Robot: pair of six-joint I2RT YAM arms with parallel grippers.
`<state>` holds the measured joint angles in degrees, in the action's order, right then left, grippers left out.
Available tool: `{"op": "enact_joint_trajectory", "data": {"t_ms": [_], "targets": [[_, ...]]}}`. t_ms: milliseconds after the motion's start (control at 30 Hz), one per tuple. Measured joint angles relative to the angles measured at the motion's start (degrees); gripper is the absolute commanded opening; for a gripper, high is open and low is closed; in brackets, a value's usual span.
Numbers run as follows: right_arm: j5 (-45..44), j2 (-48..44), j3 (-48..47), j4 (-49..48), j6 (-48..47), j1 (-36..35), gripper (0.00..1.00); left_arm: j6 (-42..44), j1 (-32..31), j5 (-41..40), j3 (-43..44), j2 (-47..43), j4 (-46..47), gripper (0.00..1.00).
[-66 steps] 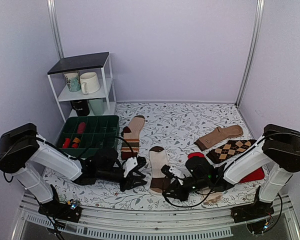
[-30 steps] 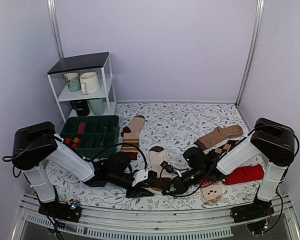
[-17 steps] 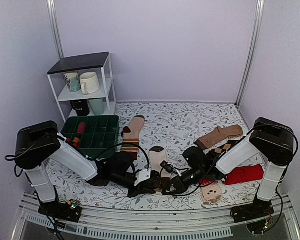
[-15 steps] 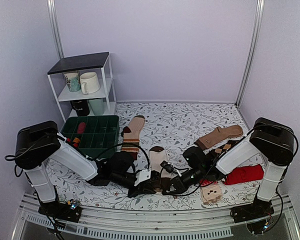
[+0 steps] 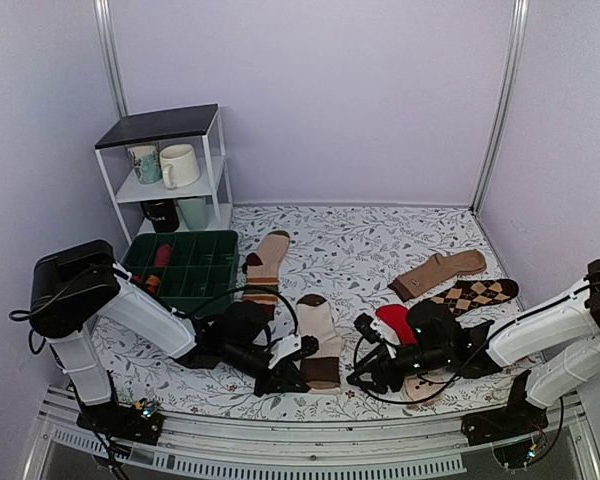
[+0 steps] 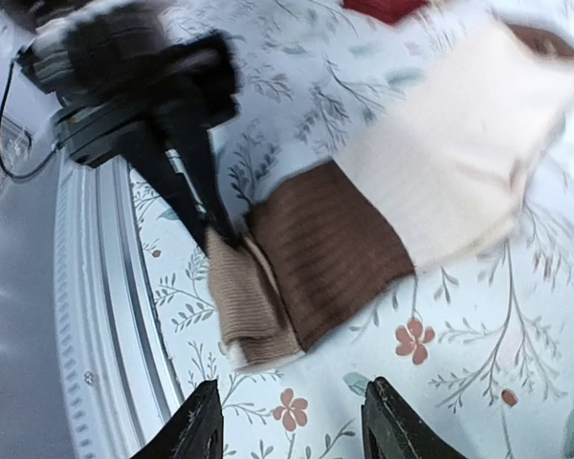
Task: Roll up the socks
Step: Roll a pair of socks at the center of the board.
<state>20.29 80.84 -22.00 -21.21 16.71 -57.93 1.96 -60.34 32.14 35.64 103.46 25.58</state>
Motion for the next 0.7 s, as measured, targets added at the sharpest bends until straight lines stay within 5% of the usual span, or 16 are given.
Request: {"op": "enact_joint_trajectory", "data": {"t_ms": [233, 700], "targets": [[-12.1, -3.8, 1.8, -4.2, -11.4, -11.1, 0.49, -5.2, 1.9, 3.3, 0.1, 0.0, -1.9, 0.0], [-18.3, 7.1, -6.9, -4.1, -23.8, -16.6, 0.48, -7.3, 3.7, 6.5, 0.1, 0.6, -2.7, 0.0]]}}
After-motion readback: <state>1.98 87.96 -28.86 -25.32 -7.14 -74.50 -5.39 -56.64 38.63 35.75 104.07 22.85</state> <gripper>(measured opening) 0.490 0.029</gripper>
